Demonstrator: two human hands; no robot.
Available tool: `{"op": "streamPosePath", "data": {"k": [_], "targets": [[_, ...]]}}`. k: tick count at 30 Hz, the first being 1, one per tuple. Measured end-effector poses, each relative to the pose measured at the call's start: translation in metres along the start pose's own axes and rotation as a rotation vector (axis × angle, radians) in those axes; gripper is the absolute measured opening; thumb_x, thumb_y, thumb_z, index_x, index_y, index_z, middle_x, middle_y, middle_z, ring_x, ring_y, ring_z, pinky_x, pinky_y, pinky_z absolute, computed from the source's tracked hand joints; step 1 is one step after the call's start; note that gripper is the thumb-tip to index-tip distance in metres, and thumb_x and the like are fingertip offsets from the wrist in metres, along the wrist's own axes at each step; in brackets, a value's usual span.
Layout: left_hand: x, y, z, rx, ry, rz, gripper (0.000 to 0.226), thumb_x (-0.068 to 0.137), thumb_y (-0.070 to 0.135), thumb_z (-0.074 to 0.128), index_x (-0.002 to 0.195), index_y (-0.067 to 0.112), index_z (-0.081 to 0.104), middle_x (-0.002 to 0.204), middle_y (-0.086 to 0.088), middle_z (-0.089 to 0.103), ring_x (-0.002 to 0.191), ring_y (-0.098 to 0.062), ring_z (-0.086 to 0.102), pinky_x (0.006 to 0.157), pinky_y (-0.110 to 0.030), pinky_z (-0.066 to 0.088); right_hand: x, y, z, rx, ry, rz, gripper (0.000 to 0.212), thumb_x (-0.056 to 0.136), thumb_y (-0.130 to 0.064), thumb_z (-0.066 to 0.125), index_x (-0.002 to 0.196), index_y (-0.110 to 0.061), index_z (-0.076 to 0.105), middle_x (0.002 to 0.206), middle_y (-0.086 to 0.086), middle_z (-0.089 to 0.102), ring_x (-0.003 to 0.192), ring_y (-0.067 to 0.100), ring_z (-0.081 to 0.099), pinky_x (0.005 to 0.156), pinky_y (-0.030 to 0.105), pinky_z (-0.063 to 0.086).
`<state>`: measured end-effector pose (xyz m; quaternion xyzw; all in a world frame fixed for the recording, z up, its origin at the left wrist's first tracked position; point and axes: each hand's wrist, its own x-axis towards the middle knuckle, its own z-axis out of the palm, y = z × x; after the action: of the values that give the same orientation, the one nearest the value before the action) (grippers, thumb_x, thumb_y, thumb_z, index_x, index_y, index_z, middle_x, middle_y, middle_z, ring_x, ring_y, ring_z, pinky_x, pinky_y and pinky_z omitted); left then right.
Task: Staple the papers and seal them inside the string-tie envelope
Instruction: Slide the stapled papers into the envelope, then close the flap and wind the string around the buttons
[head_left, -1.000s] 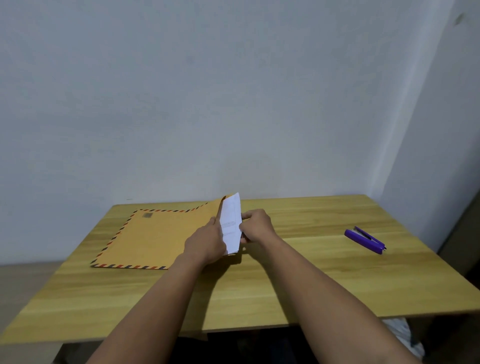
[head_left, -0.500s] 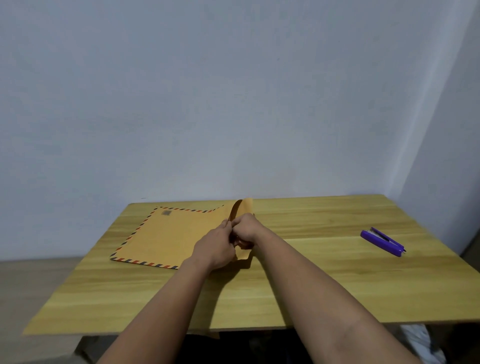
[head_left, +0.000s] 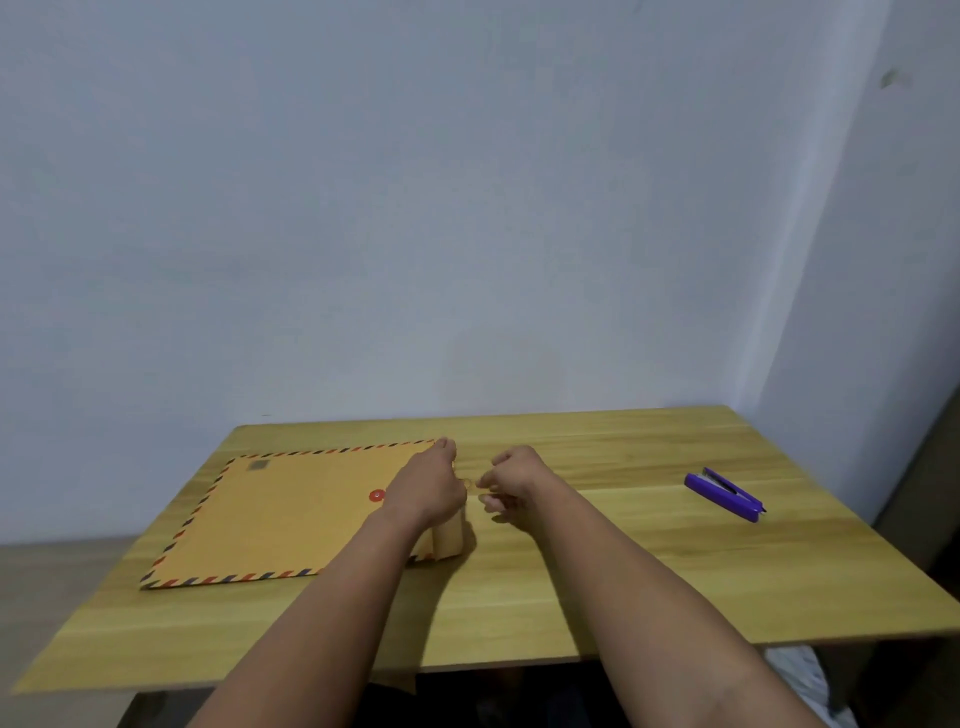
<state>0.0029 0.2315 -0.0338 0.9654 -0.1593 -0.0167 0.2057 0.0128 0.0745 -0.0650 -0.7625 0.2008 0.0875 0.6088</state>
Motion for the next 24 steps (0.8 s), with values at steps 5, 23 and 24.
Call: {"op": "streamPosePath", "data": {"k": [5, 23, 24], "targets": [[-0.01, -0.053, -0.003, 0.236, -0.064, -0.237, 0.043, 0.09, 0.025, 0.05, 0.132, 0.024, 0.058, 0.129, -0.003, 0.064, 0.118, -0.026, 0.058, 0.095, -0.043, 0.053, 0.0, -0.001, 0.006, -0.063, 0.027, 0.028, 0.012, 0.096, -0.001, 0.07, 0.102, 0.008, 0.064, 0.085, 0.022, 0.066, 0.061, 0.028, 0.062, 0.065, 0.04, 0.058], [0.004, -0.039, -0.004, 0.122, -0.267, 0.012, 0.036, 0.092, 0.037, 0.063, 0.124, 0.023, 0.072, 0.124, 0.004, 0.07, 0.113, -0.018, 0.064, 0.099, -0.03, 0.049, 0.023, -0.037, 0.011, -0.779, 0.315, -0.338, 0.017, 0.092, -0.007, 0.064, 0.099, -0.013, 0.078, 0.098, 0.006, 0.075, 0.089, 0.026, 0.071, 0.08, 0.04, 0.064], [0.007, -0.039, -0.006, 0.043, -0.314, 0.044, 0.036, 0.092, 0.034, 0.066, 0.126, 0.023, 0.071, 0.125, 0.005, 0.07, 0.115, -0.015, 0.064, 0.101, -0.027, 0.046, 0.025, -0.045, 0.008, -0.815, 0.327, -0.396, 0.019, 0.092, -0.005, 0.066, 0.099, -0.014, 0.081, 0.098, 0.004, 0.075, 0.089, 0.025, 0.071, 0.082, 0.041, 0.064]]}}
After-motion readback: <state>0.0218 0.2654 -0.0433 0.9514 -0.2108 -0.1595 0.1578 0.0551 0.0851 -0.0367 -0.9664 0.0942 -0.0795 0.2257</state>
